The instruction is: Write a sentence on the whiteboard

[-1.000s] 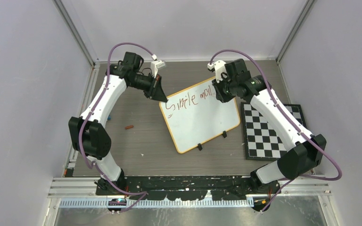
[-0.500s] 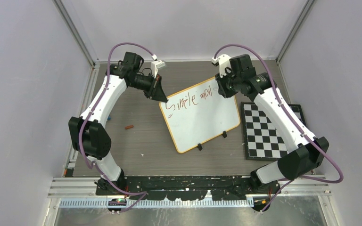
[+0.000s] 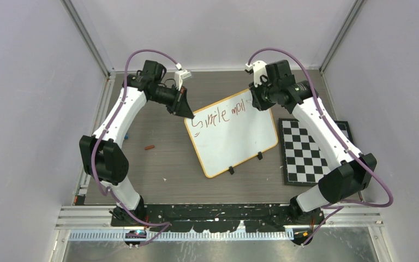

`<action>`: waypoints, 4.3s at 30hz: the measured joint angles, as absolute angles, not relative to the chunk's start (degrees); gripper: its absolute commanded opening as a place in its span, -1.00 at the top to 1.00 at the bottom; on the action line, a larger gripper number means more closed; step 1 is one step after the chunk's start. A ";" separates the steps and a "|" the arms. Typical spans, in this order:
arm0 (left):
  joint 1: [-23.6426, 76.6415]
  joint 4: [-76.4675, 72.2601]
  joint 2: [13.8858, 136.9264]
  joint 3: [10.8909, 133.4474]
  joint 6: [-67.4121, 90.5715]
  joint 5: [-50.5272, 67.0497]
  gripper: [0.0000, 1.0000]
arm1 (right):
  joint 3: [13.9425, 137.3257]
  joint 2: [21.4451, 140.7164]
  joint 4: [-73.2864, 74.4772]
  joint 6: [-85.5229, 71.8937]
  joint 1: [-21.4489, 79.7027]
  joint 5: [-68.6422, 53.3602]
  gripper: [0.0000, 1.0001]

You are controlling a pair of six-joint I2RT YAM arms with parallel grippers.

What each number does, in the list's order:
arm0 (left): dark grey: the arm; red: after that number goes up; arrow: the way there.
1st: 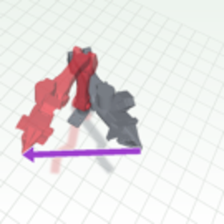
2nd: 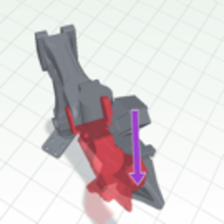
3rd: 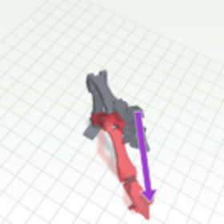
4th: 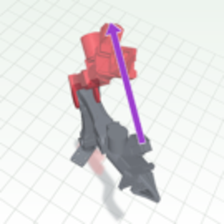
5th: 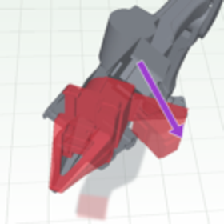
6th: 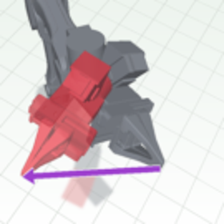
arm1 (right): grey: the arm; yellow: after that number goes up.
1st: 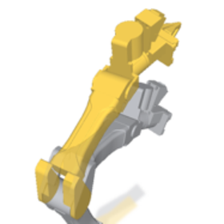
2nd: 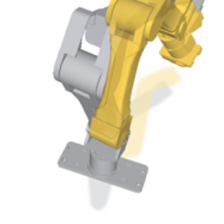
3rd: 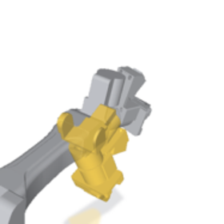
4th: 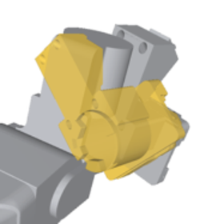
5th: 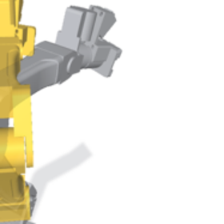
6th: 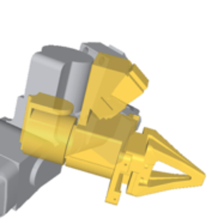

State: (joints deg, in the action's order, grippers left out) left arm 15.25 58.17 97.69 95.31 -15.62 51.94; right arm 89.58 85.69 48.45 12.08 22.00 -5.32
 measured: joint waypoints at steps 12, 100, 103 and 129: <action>15.25 58.19 97.69 95.31 -15.68 51.92 1.00 | 89.62 85.76 49.19 11.57 22.09 -8.05 0.99; 15.27 58.52 97.69 95.24 -15.53 51.83 1.00 | 86.91 85.14 50.43 14.92 17.37 -4.54 0.99; 15.27 58.54 97.69 95.26 -15.68 51.86 0.99 | 87.85 85.14 50.76 14.98 17.06 -4.97 0.99; 6.17 52.03 84.71 88.55 -5.91 52.40 -1.00 | 89.65 78.48 57.32 10.41 31.66 -14.66 0.99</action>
State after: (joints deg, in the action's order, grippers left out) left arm 6.17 52.03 84.71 88.55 -5.91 52.40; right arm 89.65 78.48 57.32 10.41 31.66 -14.66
